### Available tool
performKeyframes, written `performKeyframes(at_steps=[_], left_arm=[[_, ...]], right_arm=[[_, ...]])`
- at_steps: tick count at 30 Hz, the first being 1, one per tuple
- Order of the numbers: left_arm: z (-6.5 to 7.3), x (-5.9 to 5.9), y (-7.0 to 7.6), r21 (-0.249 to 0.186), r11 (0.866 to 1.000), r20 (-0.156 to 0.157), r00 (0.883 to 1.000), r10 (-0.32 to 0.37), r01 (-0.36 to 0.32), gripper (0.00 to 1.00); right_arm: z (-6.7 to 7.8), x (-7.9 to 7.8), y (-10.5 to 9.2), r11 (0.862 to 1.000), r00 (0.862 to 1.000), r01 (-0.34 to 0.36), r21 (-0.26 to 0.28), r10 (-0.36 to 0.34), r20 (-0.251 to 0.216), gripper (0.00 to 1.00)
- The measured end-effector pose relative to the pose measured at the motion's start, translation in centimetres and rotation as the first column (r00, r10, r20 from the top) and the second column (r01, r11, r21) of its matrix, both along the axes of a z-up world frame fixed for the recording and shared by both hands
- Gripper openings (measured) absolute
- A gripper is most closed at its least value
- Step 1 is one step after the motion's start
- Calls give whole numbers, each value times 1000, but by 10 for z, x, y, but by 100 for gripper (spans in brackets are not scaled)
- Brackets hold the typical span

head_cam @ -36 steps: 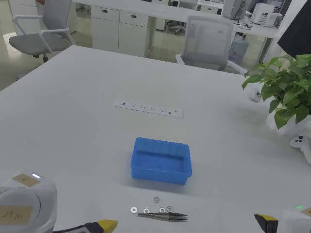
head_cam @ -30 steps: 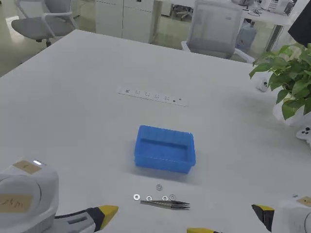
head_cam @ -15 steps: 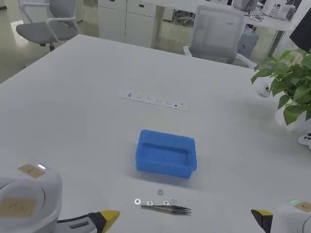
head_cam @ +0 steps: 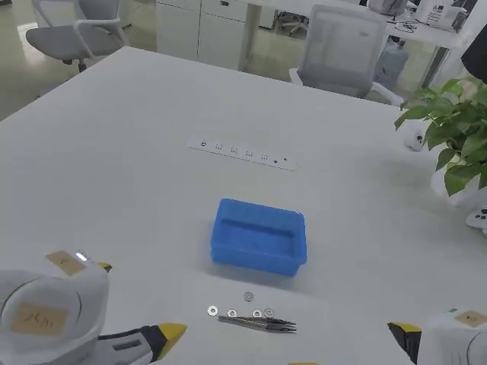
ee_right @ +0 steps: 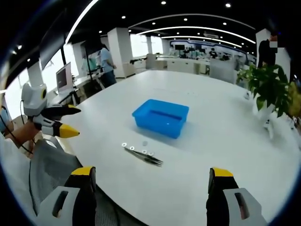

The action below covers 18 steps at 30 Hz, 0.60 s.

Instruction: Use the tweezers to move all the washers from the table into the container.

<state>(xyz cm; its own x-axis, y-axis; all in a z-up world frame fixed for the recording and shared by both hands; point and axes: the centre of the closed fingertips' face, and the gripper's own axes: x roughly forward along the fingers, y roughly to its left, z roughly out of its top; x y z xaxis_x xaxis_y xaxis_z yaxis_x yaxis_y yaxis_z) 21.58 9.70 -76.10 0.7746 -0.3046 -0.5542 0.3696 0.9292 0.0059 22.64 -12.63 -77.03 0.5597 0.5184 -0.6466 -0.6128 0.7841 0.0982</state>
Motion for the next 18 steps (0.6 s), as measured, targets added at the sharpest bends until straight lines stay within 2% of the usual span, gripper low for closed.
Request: performKeyframes(at_steps=[4, 6, 9, 15, 16, 18], left_arm=[[1, 2, -5, -5, 999, 12, 999, -34, 35, 73], [-1, 2, -8, 5, 998, 5, 998, -64, 64, 72], [0, 4, -13, 18, 993, 16, 993, -114, 114, 69], [-2, 12, -29, 35, 970, 3, 970, -243, 242, 56], [-4, 12, -34, 42, 958, -14, 959, -283, 284, 52], [-6, 15, -40, 53, 945, -13, 946, -323, 323, 48]], right_arm=[[0, 1, -1, 1000, 1000, 5, -3, -5, 2, 99], [0, 2, -1, 1000, 1000, 7, -5, -7, 5, 99], [-1, 2, 0, 1000, 1000, 12, -5, -12, 5, 98], [-3, 1, 0, 1000, 1000, 20, -12, -20, 0, 96], [-4, 1, -1, 1000, 1000, 22, -17, -22, 0, 96], [-4, 0, -3, 999, 1000, 25, -21, -25, -4, 96]])
